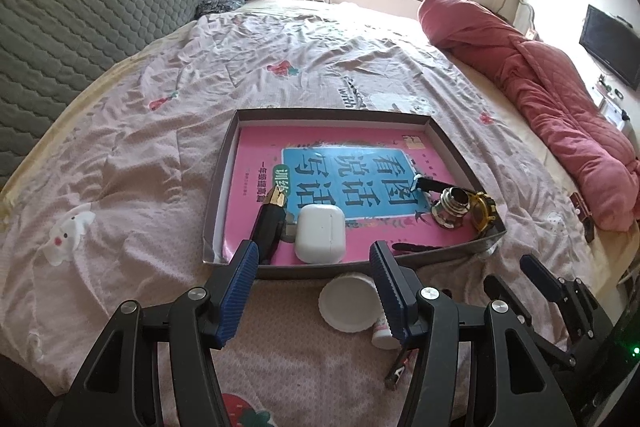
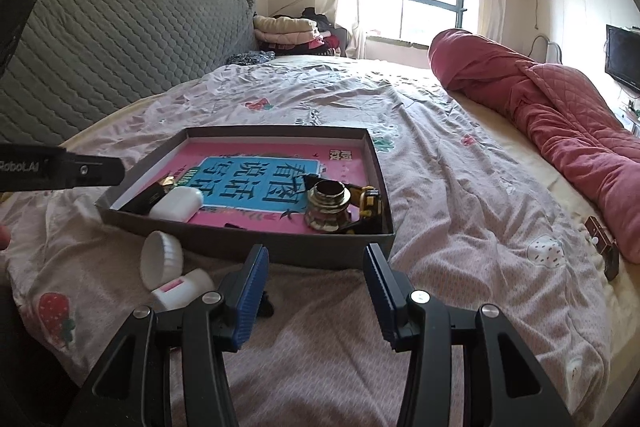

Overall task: Organize rigid objects
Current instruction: 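Withdraw both open tools back from the tray toward the remaining items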

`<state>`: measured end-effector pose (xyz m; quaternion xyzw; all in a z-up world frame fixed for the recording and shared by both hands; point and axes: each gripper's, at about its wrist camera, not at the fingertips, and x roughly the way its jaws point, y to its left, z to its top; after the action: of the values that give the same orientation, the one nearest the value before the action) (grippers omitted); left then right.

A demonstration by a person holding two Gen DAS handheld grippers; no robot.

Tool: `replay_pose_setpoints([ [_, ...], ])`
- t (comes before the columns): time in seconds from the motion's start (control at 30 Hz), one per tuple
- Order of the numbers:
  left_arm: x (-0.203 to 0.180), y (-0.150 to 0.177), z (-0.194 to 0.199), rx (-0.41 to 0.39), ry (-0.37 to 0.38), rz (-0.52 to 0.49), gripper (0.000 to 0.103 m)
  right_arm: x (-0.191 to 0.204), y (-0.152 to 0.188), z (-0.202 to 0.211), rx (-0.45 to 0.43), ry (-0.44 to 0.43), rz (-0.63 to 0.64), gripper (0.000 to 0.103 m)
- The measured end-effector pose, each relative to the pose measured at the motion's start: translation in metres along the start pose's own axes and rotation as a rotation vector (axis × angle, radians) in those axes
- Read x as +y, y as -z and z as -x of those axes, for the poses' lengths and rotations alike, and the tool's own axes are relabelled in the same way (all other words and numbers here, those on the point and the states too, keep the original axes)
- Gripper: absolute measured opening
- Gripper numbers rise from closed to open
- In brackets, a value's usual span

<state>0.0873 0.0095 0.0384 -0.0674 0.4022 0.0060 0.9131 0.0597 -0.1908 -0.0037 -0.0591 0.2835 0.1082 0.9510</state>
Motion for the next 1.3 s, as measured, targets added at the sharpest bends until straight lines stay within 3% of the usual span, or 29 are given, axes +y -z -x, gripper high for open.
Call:
replay_pose_setpoints([
  [0.43, 0.004, 0.010, 0.014, -0.001, 0.003, -0.009, 0.060, 0.022, 0.004, 0.026, -0.015, -0.008, 0.021, 0.049],
  [1.3, 0.008, 0.019, 0.027, 0.014, 0.029, -0.009, 0.061, 0.025, 0.006, 0.048, 0.033, -0.004, -0.093, 0.049],
])
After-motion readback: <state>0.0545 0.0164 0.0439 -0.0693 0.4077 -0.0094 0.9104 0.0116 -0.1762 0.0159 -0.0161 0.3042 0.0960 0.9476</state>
